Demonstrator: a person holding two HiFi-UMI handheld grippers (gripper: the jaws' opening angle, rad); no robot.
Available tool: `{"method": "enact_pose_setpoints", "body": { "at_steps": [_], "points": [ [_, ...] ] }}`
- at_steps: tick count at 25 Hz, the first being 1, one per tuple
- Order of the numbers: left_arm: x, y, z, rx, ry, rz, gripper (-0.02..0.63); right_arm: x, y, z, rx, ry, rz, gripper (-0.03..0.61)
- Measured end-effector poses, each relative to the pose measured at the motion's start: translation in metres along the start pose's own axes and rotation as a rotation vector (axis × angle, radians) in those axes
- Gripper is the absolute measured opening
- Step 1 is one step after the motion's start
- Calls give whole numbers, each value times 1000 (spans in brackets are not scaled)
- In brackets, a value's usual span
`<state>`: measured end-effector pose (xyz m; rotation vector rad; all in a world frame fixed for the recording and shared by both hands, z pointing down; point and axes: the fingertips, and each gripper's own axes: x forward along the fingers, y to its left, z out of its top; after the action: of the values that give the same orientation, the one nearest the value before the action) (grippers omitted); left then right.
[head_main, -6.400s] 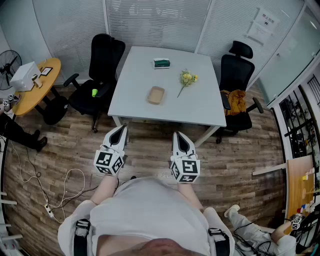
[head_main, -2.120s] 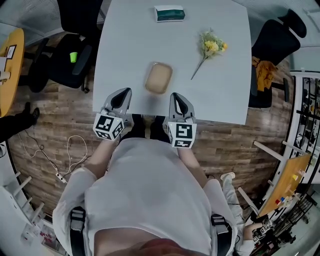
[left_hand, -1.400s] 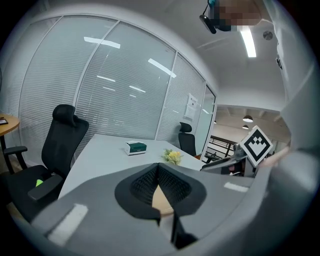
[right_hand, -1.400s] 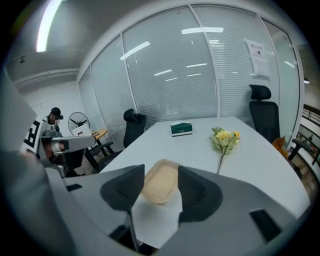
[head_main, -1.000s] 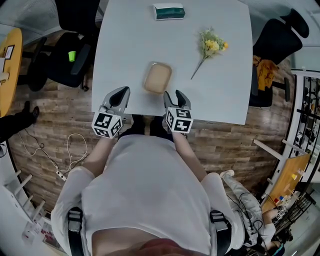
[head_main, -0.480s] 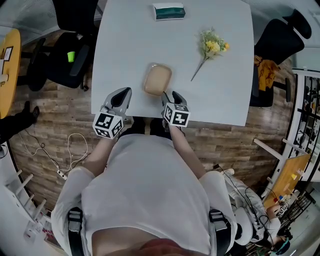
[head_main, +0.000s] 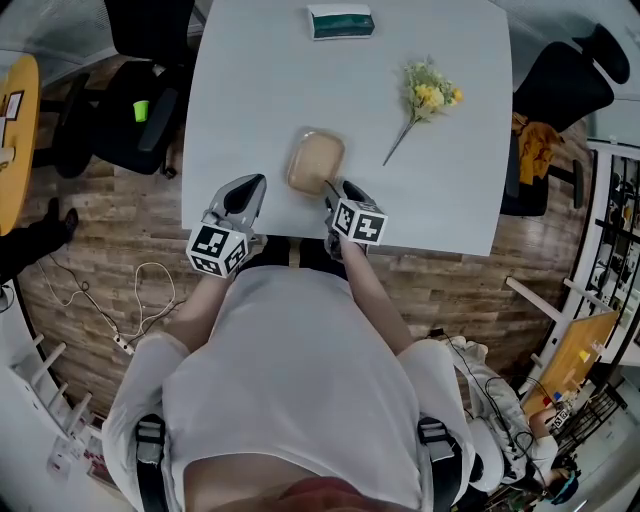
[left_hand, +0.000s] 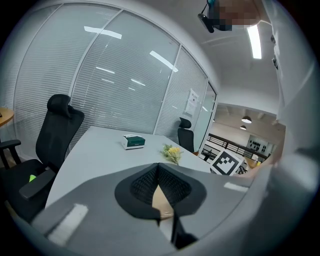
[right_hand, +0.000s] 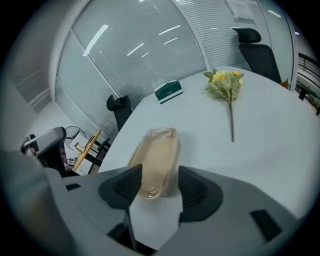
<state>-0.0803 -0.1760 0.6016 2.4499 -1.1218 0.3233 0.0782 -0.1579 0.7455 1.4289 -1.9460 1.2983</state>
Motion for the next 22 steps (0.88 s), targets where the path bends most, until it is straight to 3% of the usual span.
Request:
{"method": "enact_pose_setpoints", "body": {
  "at_steps": [10, 22],
  "points": [
    [11, -4, 1, -25, 1, -29, 11, 15, -5, -9, 178, 34, 105, 225],
    [17, -8, 3, -32, -11, -64, 11, 23, -10, -15, 289, 32, 156, 225]
  ]
}}
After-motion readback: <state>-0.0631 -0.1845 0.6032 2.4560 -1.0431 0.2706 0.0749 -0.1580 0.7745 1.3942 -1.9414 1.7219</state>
